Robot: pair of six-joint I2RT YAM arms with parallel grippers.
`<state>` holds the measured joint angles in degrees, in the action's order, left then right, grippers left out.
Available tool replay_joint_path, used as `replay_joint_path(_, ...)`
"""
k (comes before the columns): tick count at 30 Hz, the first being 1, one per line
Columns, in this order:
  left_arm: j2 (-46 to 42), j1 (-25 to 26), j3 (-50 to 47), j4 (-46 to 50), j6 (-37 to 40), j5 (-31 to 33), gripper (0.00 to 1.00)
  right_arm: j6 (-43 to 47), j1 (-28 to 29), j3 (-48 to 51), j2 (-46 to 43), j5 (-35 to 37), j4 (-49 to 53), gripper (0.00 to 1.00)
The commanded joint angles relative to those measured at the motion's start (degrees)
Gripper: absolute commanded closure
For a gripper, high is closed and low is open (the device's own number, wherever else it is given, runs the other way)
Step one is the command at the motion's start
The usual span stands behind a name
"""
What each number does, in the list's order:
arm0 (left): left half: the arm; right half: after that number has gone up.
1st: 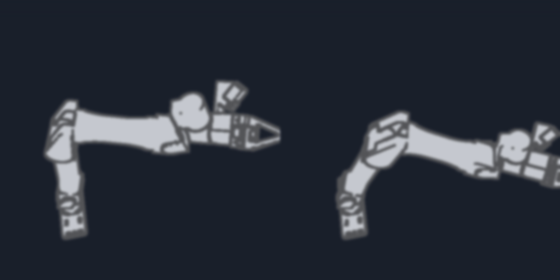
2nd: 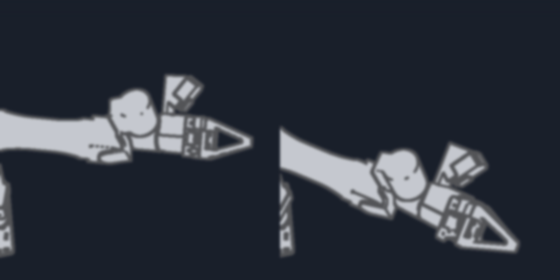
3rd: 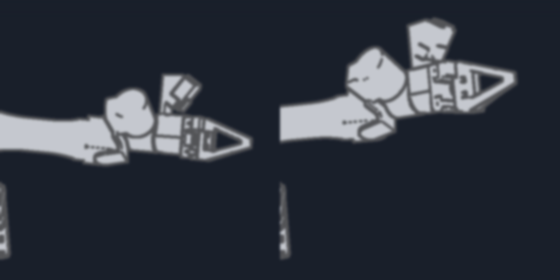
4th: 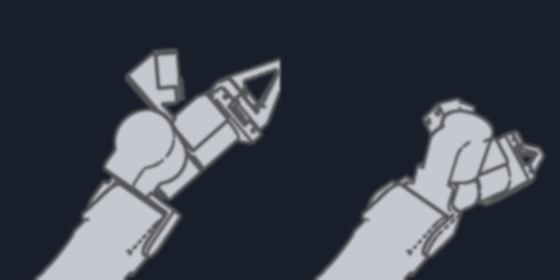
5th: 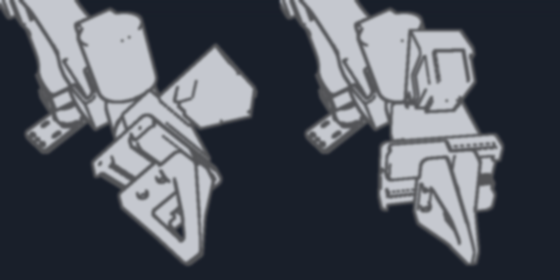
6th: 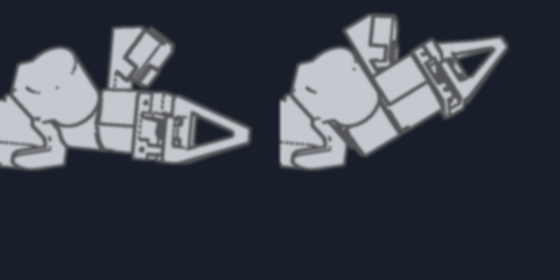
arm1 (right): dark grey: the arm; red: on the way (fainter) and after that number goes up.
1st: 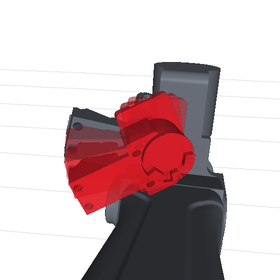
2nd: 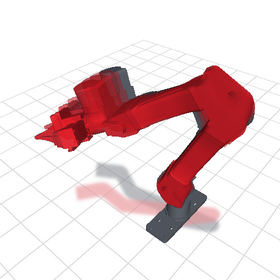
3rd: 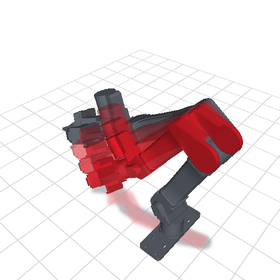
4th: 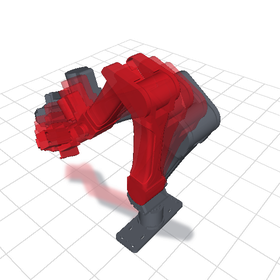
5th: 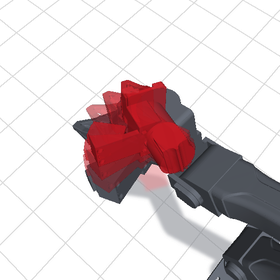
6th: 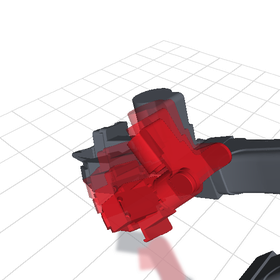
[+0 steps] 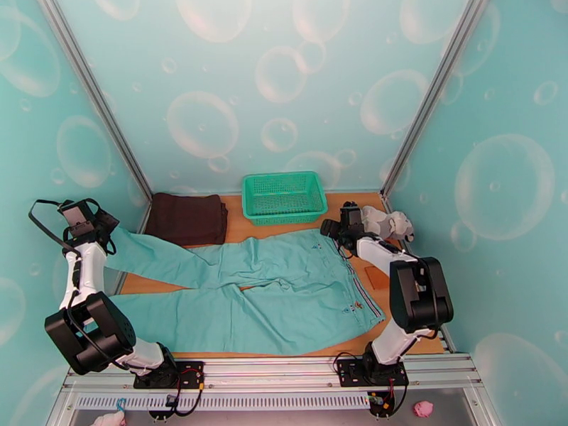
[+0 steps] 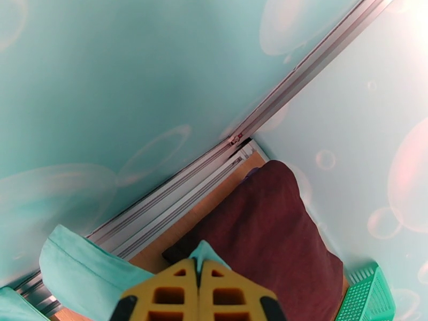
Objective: Fold and stack the trousers
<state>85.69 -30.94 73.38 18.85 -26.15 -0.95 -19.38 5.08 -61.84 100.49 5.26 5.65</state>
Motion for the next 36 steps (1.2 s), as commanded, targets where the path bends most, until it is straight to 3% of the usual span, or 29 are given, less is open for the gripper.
replay_joint_path(1,-0.01,0.26,0.10,-1.13,0.31,-1.00,1.00,2.64,0.50,-3.51,4.34,0.61,1.32,0.16)
replay_joint_path(10,0.29,0.44,0.27,-1.05,0.66,-1.28,1.00,3.48,1.16,-12.60,14.45,1.38,5.78,0.21)
replay_joint_path(19,0.18,0.49,0.27,-1.03,0.58,-1.55,1.00,1.23,1.13,-14.38,17.02,1.11,11.68,0.25)
replay_joint_path(29,-0.04,0.37,0.17,-1.13,0.64,-1.94,1.00,1.53,0.57,-14.74,17.73,-2.03,11.70,0.44)
replay_joint_path(36,0.09,0.40,0.16,-1.19,0.81,-2.08,1.00,0.84,-1.63,-13.14,17.26,-6.98,8.93,0.75)
